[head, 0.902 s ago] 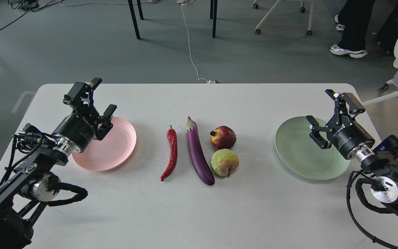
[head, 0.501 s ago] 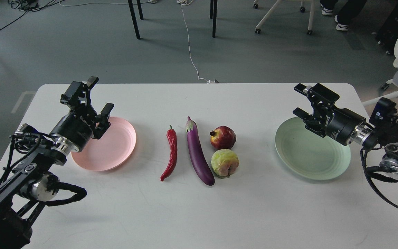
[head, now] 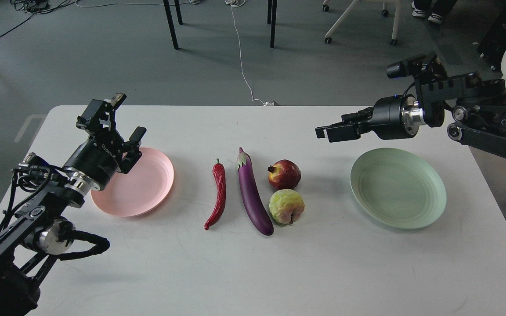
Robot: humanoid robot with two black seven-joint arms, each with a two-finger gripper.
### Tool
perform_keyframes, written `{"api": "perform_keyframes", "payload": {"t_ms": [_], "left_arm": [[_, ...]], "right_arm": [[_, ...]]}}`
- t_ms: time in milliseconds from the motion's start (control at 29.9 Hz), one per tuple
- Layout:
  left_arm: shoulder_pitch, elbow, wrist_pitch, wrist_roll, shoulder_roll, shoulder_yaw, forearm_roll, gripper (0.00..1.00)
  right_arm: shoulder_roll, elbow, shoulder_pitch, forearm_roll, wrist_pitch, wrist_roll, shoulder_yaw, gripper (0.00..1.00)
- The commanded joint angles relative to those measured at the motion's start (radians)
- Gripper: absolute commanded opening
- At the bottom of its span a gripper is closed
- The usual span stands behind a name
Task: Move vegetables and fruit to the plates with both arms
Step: 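Reach the right gripper over to the red apple and grasp it, then carry the red apple onto the green plate and release it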
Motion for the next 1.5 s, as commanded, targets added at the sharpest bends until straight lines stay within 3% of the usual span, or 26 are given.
{"api": "perform_keyframes", "payload": {"t_ms": [0, 368, 702, 802, 1002, 1236, 1470], "left_arm": [[0.007, -0.008, 0.002, -0.003, 0.001, -0.001, 0.000, 1.00], [0.010, -0.009, 0.002, -0.002, 0.013, 0.004, 0.002, 1.00], [0.010, -0.009, 0.000, -0.002, 0.016, 0.006, 0.002, 1.00], [0.010, -0.009, 0.000, -0.002, 0.015, 0.006, 0.002, 1.00], [0.008, -0.009, 0.000, 0.000, 0.013, 0.010, 0.002, 1.00], [0.005, -0.009, 0.000, -0.002, 0.012, 0.010, 0.002, 1.00], [-0.002, -0.009, 0.000, -0.002, 0.010, 0.009, 0.002, 1.00]], "right_arm": [[0.114, -0.052, 0.014, -0.031, -0.009, 0.000, -0.072, 0.99], [0.328, -0.168, -0.003, -0.036, -0.090, 0.000, -0.230, 0.98], [0.373, -0.217, -0.073, -0.031, -0.124, 0.000, -0.245, 0.91], [0.372, -0.217, -0.083, -0.031, -0.139, 0.000, -0.247, 0.80], [0.370, -0.216, -0.081, -0.033, -0.173, 0.000, -0.285, 0.48], [0.359, -0.208, -0.057, -0.031, -0.181, 0.000, -0.301, 0.39], [0.260, -0.178, 0.061, -0.040, -0.198, 0.000, -0.299, 0.39]]}}
